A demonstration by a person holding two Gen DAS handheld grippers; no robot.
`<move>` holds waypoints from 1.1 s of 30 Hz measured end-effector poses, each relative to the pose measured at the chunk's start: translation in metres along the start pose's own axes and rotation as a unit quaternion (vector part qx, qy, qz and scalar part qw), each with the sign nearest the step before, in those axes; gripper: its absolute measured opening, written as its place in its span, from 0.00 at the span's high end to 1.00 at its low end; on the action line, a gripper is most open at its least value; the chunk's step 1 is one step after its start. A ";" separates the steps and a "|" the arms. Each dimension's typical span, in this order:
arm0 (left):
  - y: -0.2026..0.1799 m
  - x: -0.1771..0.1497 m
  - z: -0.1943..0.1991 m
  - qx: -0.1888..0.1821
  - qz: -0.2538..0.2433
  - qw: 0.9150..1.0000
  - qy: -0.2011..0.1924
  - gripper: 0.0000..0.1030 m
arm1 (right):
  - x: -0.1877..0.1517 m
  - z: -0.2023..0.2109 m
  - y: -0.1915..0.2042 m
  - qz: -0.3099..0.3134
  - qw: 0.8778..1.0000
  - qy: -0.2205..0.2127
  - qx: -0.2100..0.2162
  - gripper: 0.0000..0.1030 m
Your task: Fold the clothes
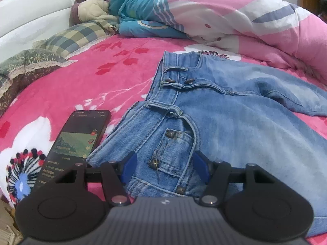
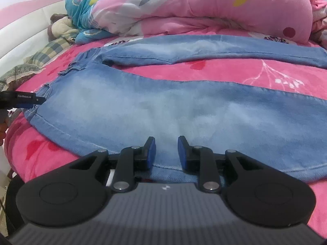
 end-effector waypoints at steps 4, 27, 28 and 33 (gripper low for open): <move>-0.007 0.001 0.015 0.017 -0.016 1.000 -0.016 0.39 | -0.001 0.009 -0.002 -0.008 1.000 0.003 0.006 0.78; -0.135 -0.073 0.069 -0.174 -0.137 0.975 -0.010 0.34 | -0.041 0.108 -0.193 -0.038 0.985 -0.062 -0.158 0.77; -0.134 -0.073 0.068 -0.175 -0.134 0.975 -0.009 0.34 | -0.046 0.119 -0.206 -0.046 0.981 -0.066 -0.175 0.77; -0.135 -0.073 0.067 -0.172 -0.132 0.976 -0.002 0.34 | -0.055 0.162 -0.252 -0.108 0.963 -0.100 -0.224 0.75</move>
Point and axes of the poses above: each gripper's, at about its wrist camera, not at the fingertips, and z roughly against the way its jaws point, y to its left, x to its top, the point moved 2 cm from there along -z, roughly the way its jaws point, and after that the axes turned 3 degrees about z, right-handed, at the moved point
